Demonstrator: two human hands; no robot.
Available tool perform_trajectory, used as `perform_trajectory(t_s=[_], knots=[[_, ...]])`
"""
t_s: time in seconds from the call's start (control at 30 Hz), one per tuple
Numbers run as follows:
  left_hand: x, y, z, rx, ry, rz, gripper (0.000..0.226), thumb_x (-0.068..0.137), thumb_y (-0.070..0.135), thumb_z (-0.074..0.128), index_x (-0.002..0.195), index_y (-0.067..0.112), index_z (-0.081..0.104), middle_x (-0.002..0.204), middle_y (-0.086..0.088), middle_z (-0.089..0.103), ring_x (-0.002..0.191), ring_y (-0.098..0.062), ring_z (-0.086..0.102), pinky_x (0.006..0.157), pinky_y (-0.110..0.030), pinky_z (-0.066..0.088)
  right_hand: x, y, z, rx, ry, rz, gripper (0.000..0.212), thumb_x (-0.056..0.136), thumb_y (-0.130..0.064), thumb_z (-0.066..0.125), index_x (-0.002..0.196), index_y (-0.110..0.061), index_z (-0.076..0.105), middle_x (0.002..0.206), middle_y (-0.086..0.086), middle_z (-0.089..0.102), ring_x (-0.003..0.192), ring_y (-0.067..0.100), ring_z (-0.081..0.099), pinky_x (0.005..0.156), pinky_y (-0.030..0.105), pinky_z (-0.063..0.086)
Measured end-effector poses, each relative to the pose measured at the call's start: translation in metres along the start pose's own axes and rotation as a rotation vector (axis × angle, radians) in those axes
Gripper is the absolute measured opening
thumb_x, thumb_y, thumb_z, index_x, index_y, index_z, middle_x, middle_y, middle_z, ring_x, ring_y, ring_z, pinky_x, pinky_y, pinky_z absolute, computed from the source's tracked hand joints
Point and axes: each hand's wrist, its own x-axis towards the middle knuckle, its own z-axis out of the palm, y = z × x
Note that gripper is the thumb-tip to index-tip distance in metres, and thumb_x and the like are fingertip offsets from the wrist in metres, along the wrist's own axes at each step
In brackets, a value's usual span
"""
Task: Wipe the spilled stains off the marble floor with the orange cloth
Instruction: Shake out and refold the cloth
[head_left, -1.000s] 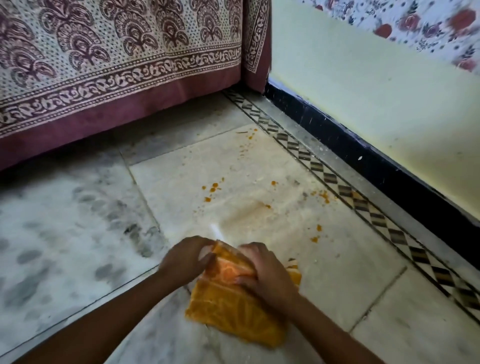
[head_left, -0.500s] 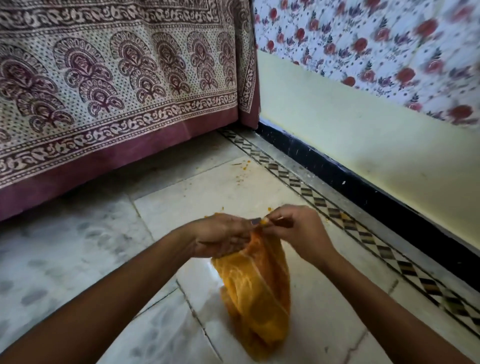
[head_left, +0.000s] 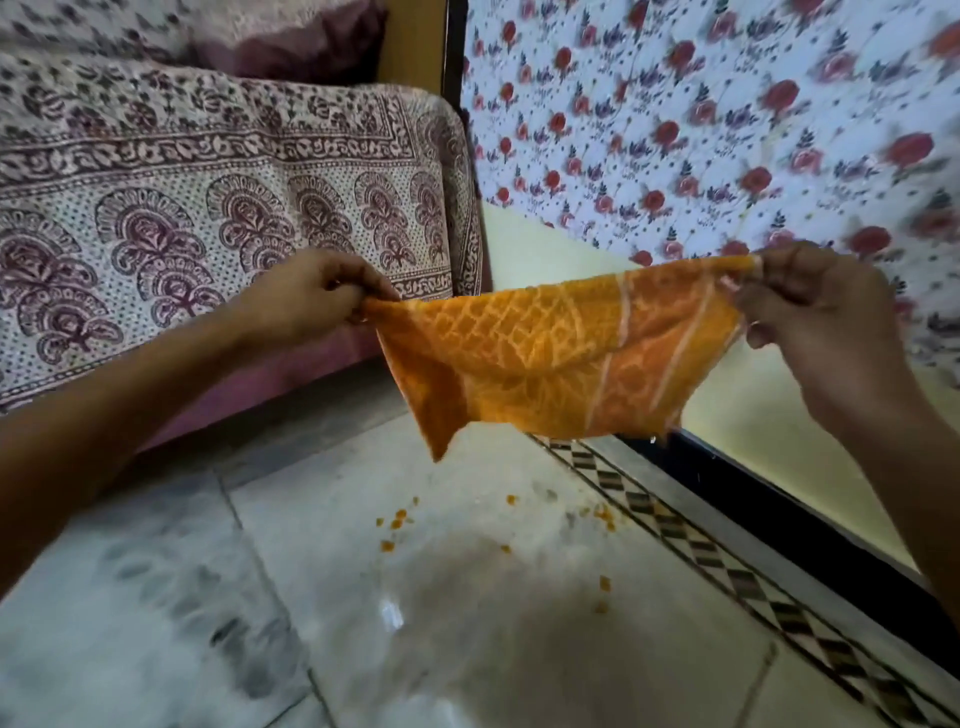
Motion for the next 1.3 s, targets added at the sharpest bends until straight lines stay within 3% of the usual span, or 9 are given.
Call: perform_trajectory(t_s=[0.1, 0.17, 0.37, 0.53, 0.67, 0.8, 0.97, 1.07, 1.3], knots=[[-0.004, 0.011, -0.017, 0.493, -0.026, 0.213, 0.050, 0.071, 0.070, 0.056, 0.081, 0.022, 0.067, 0.082, -0.001, 0.057, 0.075, -0.015, 0.053, 0.062, -0.030, 0.045, 0.013, -0.025, -0.013, 0.071, -0.030, 0.001, 0.025, 0.080, -0.013, 0.069, 0.066, -0.034, 0.068, 0.063, -0.017, 0.068, 0.056, 0.000, 0.059, 0.053, 0.015, 0.049], [-0.005, 0.009, -0.021, 0.515, 0.023, 0.301, 0.052, 0.065, 0.073, 0.052, 0.074, 0.025, 0.066, 0.089, -0.003, 0.051, 0.084, -0.018, 0.046, 0.069, -0.032, 0.038, 0.022, -0.026, -0.021, 0.137, -0.039, 0.078, 0.023, 0.080, -0.013, 0.066, 0.064, -0.028, 0.068, 0.060, -0.015, 0.068, 0.053, 0.001, 0.061, 0.053, 0.016, 0.051], [0.012, 0.018, 0.033, -0.182, -0.230, -0.515, 0.024, 0.090, 0.026, 0.057, 0.073, 0.009, 0.058, 0.050, -0.003, 0.053, 0.037, -0.008, 0.051, 0.041, -0.018, 0.046, 0.026, 0.018, 0.032, 0.033, -0.067, 0.516, 0.009, 0.084, -0.003, 0.061, 0.077, -0.008, 0.060, 0.075, 0.011, 0.061, 0.046, 0.012, 0.058, 0.047, 0.022, 0.050], [0.013, 0.050, 0.092, -0.693, -0.344, -0.561, 0.020, 0.094, 0.020, 0.050, 0.078, 0.011, 0.058, 0.054, 0.001, 0.062, 0.046, -0.006, 0.059, 0.049, -0.019, 0.051, -0.033, 0.018, 0.117, 0.093, -0.220, 0.342, 0.021, 0.069, -0.032, 0.071, 0.079, -0.021, 0.057, 0.084, 0.010, 0.067, 0.076, 0.024, 0.063, 0.072, 0.037, 0.051], [0.002, 0.057, 0.096, -0.725, -0.209, -0.426, 0.037, 0.093, 0.038, 0.048, 0.074, 0.012, 0.065, 0.067, 0.002, 0.066, 0.058, -0.006, 0.053, 0.049, -0.015, 0.041, -0.051, 0.020, 0.114, -0.012, -0.255, 0.214, 0.048, 0.058, -0.019, 0.087, 0.095, -0.019, 0.055, 0.088, 0.002, 0.068, 0.078, 0.010, 0.063, 0.071, 0.027, 0.050], [-0.014, 0.021, 0.097, 0.143, 0.179, 0.248, 0.068, 0.054, 0.071, 0.067, 0.105, 0.028, 0.057, 0.108, 0.006, 0.054, 0.103, -0.008, 0.045, 0.091, -0.030, 0.033, -0.041, 0.005, 0.101, 0.068, -0.295, 0.092, 0.030, 0.070, 0.005, 0.075, 0.081, -0.018, 0.059, 0.075, 0.001, 0.066, 0.067, 0.004, 0.059, 0.068, 0.020, 0.049], [-0.014, -0.011, 0.095, 0.353, -0.503, 0.153, 0.035, 0.065, 0.057, 0.072, 0.081, 0.033, 0.052, 0.078, 0.018, 0.055, 0.081, -0.005, 0.051, 0.083, -0.033, 0.032, -0.028, 0.030, 0.078, -0.004, -0.600, 0.185, 0.026, 0.072, 0.008, 0.072, 0.076, -0.015, 0.062, 0.057, -0.009, 0.065, 0.058, 0.002, 0.061, 0.062, 0.020, 0.050], [-0.009, -0.018, 0.105, 0.810, -0.393, 0.172, 0.041, 0.068, 0.064, 0.065, 0.074, 0.028, 0.049, 0.076, 0.009, 0.050, 0.086, -0.014, 0.050, 0.079, -0.034, 0.026, -0.042, 0.064, 0.081, -0.184, -0.592, 0.194, 0.035, 0.068, 0.008, 0.074, 0.066, -0.023, 0.060, 0.051, -0.017, 0.060, 0.053, -0.004, 0.053, 0.061, 0.026, 0.043], [-0.073, -0.022, 0.116, 0.115, -0.238, 0.269, 0.036, 0.071, 0.022, 0.079, 0.081, 0.034, 0.046, 0.082, 0.010, 0.065, 0.077, -0.009, 0.063, 0.073, -0.037, 0.053, -0.089, 0.067, 0.047, -0.129, -0.588, 0.145, 0.037, 0.070, 0.008, 0.072, 0.067, -0.027, 0.061, 0.063, -0.014, 0.062, 0.059, -0.003, 0.055, 0.059, 0.008, 0.042]])
